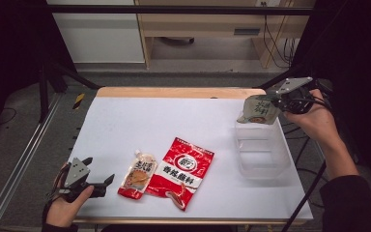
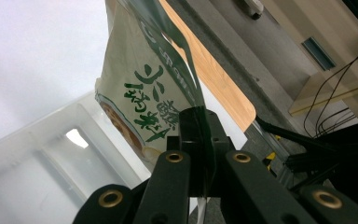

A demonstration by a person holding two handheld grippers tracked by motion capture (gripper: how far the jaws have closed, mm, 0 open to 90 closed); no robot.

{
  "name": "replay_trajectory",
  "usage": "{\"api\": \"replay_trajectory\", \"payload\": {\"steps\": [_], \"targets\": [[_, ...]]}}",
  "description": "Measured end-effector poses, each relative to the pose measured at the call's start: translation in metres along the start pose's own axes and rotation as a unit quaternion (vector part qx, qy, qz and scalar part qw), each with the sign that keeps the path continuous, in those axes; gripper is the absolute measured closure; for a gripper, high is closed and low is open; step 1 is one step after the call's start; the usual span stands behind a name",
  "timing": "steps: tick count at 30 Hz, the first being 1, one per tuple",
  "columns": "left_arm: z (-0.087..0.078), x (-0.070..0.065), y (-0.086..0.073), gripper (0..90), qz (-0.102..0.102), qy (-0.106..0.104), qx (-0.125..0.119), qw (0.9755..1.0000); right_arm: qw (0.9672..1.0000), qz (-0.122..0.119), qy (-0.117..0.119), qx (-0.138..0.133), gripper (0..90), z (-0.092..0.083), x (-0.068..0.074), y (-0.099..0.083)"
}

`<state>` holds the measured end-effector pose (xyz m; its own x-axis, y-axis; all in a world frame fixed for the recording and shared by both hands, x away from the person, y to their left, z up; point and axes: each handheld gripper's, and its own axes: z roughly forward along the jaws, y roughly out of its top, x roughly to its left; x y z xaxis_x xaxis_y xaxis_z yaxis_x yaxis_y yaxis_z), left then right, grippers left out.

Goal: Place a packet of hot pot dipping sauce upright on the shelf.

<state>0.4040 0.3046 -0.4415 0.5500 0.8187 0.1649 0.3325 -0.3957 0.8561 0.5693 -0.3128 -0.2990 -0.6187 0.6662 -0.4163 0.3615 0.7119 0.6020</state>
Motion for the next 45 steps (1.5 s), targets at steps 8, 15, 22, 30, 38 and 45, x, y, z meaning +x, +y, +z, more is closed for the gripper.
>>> {"api": "replay_trajectory", "payload": {"steps": [8, 15, 22, 30, 38, 45], "targets": [[0.000, -0.001, 0.001, 4.6, 0.002, -0.004, -0.001, 1.0000, 0.9999, 0.005, 0.011, 0.012, 90.0, 0.014, 0.001, -0.006], [0.000, -0.001, 0.001, 4.5, 0.002, -0.004, -0.001, 1.0000, 0.9992, 0.012, 0.026, 0.027, 90.0, 0.025, 0.003, -0.011], [0.002, -0.003, 0.001, 3.8, -0.002, -0.012, -0.002, 0.9999, 0.9977, 0.009, 0.048, 0.046, 90.0, 0.036, 0.005, -0.013], [0.002, -0.002, 0.001, 3.8, -0.003, -0.013, -0.002, 0.9999, 0.9971, 0.014, 0.052, 0.053, 90.0, 0.048, 0.007, -0.015], [0.002, -0.004, 0.001, 3.8, 0.000, -0.014, 0.000, 0.9999, 0.9969, 0.038, 0.047, 0.051, 83.1, 0.052, 0.004, -0.020], [0.002, -0.004, 0.001, 3.8, 0.000, -0.014, 0.000, 0.9999, 0.9963, 0.063, 0.014, 0.056, 45.0, 0.049, 0.005, -0.017]]}}
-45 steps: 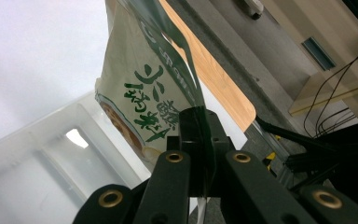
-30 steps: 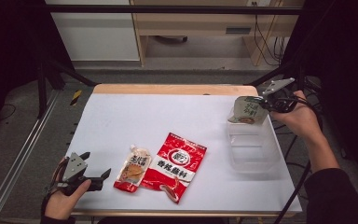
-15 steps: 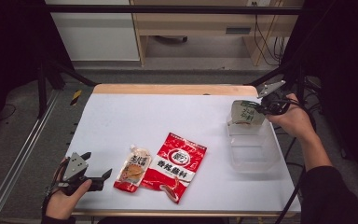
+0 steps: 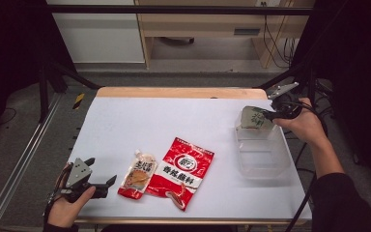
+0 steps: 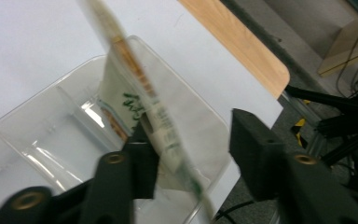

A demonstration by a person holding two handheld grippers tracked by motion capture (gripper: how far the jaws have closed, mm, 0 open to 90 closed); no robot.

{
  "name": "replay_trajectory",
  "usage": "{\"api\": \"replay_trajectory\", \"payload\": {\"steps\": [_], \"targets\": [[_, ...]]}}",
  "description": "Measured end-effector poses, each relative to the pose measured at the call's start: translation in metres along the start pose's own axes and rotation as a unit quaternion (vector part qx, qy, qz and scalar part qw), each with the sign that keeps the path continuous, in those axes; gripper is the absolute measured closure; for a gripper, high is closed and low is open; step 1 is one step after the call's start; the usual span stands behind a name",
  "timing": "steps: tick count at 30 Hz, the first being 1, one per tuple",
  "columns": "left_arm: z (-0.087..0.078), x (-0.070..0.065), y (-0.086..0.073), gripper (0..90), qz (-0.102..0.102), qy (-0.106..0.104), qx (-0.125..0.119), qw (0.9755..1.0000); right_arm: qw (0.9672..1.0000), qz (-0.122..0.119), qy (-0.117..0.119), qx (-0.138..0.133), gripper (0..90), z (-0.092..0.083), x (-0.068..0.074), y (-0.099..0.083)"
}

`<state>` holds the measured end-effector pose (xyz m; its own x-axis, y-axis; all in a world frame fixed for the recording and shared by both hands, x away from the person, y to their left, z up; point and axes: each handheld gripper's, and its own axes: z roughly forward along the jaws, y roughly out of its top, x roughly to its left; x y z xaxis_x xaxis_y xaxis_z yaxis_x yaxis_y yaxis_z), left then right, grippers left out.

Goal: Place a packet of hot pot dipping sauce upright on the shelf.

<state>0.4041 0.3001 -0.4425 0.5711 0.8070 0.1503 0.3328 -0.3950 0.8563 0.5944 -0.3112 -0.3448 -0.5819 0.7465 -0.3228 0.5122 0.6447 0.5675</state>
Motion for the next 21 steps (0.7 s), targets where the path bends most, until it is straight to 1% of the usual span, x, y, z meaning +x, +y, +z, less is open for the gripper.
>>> {"api": "replay_trajectory", "payload": {"steps": [1, 5, 8, 10, 12, 14, 21], "targets": [[0.000, 0.000, 0.000, 3.8, 0.001, 0.000, 0.000, 1.0000, 1.0000, 0.000, -0.003, -0.001, 41.5, -0.001, 0.000, 0.000], [0.000, -0.001, 0.000, 3.8, 0.002, -0.002, 0.000, 1.0000, 1.0000, 0.003, -0.008, -0.003, 35.5, -0.006, 0.003, -0.002], [0.000, -0.001, 0.001, 3.7, 0.002, -0.002, 0.000, 1.0000, 1.0000, 0.001, -0.004, -0.003, 34.8, -0.010, 0.005, -0.003], [0.000, -0.001, 0.000, 3.8, 0.002, -0.002, -0.001, 1.0000, 1.0000, -0.002, 0.001, -0.003, 38.2, -0.011, 0.007, -0.003], [0.000, -0.001, 0.001, 3.8, 0.002, -0.003, 0.001, 1.0000, 1.0000, -0.004, -0.003, 0.002, 38.8, -0.009, 0.007, -0.002], [0.000, -0.001, 0.001, 3.8, 0.003, -0.003, 0.002, 1.0000, 0.9999, 0.003, -0.011, -0.001, 38.8, -0.006, 0.006, 0.000], [0.001, -0.001, 0.000, 3.8, 0.002, -0.004, 0.003, 1.0000, 0.9999, 0.010, -0.014, 0.000, 37.4, 0.003, 0.008, 0.005]]}}
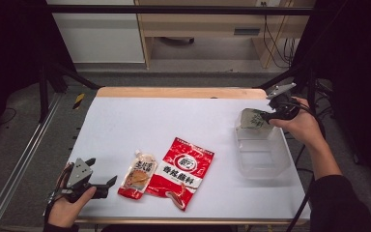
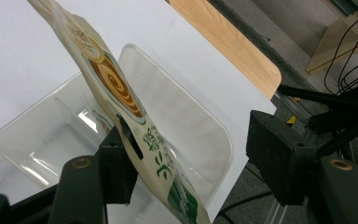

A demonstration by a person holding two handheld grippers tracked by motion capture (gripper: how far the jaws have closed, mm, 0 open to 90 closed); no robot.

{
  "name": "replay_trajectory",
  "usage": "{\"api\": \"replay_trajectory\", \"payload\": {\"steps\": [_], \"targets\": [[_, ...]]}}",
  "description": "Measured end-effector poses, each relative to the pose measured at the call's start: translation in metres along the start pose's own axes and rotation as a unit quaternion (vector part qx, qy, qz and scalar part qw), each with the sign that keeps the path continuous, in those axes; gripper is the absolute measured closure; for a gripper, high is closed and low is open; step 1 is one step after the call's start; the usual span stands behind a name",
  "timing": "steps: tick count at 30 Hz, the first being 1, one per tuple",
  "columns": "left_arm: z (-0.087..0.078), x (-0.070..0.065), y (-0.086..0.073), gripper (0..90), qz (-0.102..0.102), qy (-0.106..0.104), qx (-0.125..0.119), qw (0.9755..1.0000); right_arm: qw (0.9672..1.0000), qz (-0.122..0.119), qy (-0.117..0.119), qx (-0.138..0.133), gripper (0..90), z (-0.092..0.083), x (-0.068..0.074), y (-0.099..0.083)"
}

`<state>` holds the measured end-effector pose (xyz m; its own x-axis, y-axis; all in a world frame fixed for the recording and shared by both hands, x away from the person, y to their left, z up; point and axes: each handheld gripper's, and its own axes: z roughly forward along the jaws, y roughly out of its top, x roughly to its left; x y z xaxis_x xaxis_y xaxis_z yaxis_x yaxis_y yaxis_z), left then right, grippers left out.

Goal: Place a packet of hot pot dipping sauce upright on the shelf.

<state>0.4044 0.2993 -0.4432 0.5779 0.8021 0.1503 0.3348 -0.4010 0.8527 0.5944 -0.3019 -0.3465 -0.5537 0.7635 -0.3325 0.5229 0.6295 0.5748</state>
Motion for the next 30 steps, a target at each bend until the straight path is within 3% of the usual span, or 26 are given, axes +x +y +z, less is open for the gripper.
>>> {"api": "replay_trajectory", "payload": {"steps": [4, 11, 14, 22, 30], "targets": [[0.000, 0.000, 0.000, 3.8, 0.000, -0.001, -0.001, 1.0000, 1.0000, 0.004, -0.003, 0.001, 34.5, 0.002, 0.002, 0.001], [0.000, 0.000, 0.000, 3.8, 0.002, -0.002, 0.000, 1.0000, 0.9999, -0.008, 0.013, -0.005, 27.6, -0.008, 0.015, 0.001], [0.000, -0.001, 0.001, 3.8, 0.003, -0.002, 0.001, 1.0000, 0.9996, -0.002, 0.024, -0.015, 23.8, -0.014, 0.019, -0.001], [-0.001, -0.001, 0.001, 3.8, 0.003, -0.002, -0.001, 1.0000, 0.9982, -0.015, 0.034, -0.048, 18.3, -0.040, 0.038, -0.003], [0.000, -0.002, 0.001, 3.8, 0.007, -0.003, 0.001, 1.0000, 0.9957, -0.032, 0.028, -0.082, 16.1, -0.076, 0.051, 0.007]]}}
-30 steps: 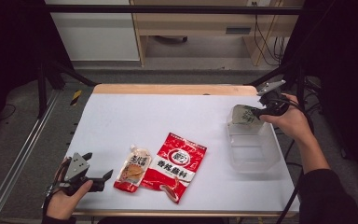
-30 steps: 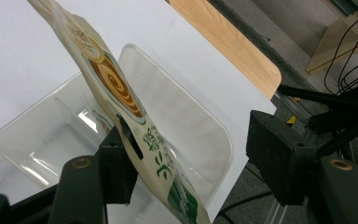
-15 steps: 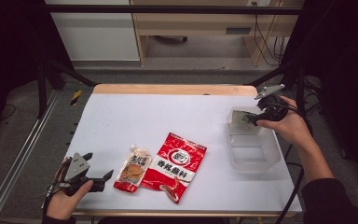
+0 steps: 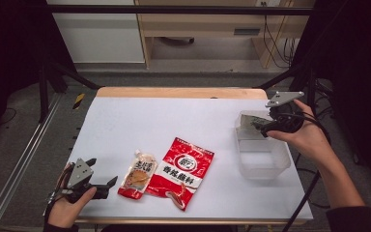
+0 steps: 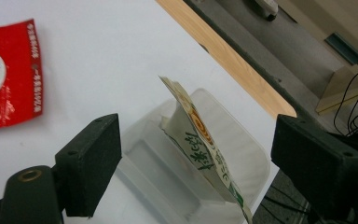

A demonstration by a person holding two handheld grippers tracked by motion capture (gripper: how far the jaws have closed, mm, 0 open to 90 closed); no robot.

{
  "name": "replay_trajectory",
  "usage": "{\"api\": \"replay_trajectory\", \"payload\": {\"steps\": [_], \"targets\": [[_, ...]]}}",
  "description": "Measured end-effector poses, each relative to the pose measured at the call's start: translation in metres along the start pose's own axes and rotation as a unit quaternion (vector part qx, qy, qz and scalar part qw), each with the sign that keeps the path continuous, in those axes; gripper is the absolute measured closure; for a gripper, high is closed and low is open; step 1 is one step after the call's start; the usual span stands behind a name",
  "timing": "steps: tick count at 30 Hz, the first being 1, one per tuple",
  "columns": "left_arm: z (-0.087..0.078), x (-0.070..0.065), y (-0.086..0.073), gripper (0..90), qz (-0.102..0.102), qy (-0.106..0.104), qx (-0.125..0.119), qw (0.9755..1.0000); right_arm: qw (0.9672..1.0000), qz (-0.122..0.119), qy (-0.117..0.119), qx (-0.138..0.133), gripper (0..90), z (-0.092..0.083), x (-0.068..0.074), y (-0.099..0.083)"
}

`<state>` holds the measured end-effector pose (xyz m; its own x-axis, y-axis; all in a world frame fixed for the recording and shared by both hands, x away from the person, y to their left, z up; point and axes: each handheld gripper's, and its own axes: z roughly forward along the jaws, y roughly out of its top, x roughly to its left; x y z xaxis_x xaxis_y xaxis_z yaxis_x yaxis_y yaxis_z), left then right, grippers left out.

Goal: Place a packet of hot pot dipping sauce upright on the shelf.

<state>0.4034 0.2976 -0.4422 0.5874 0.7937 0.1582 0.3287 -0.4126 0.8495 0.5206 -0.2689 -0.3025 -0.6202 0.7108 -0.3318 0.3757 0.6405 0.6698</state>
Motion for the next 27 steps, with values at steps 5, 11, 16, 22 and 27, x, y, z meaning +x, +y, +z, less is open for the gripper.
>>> {"api": "replay_trajectory", "payload": {"steps": [5, 11, 16, 22, 27], "targets": [[0.000, 0.000, 0.000, 3.9, 0.000, 0.000, 0.000, 1.0000, 1.0000, -0.004, 0.006, -0.006, 12.2, -0.013, 0.012, 0.014], [-0.001, 0.000, 0.000, 3.9, 0.000, -0.003, 0.002, 1.0000, 0.9995, -0.014, 0.023, -0.013, 11.0, -0.019, 0.032, 0.027], [-0.001, 0.000, 0.000, 4.0, 0.002, -0.004, 0.003, 1.0000, 0.9987, -0.030, 0.037, -0.018, 13.1, -0.016, 0.053, 0.037], [0.000, -0.002, 0.001, 4.0, 0.005, -0.007, 0.007, 0.9999, 0.9968, -0.042, 0.063, -0.026, 16.8, -0.007, 0.081, 0.047], [0.000, -0.003, 0.001, 4.1, 0.009, -0.012, 0.010, 0.9998, 0.9952, -0.046, 0.082, -0.026, 21.5, 0.004, 0.103, 0.053]]}}
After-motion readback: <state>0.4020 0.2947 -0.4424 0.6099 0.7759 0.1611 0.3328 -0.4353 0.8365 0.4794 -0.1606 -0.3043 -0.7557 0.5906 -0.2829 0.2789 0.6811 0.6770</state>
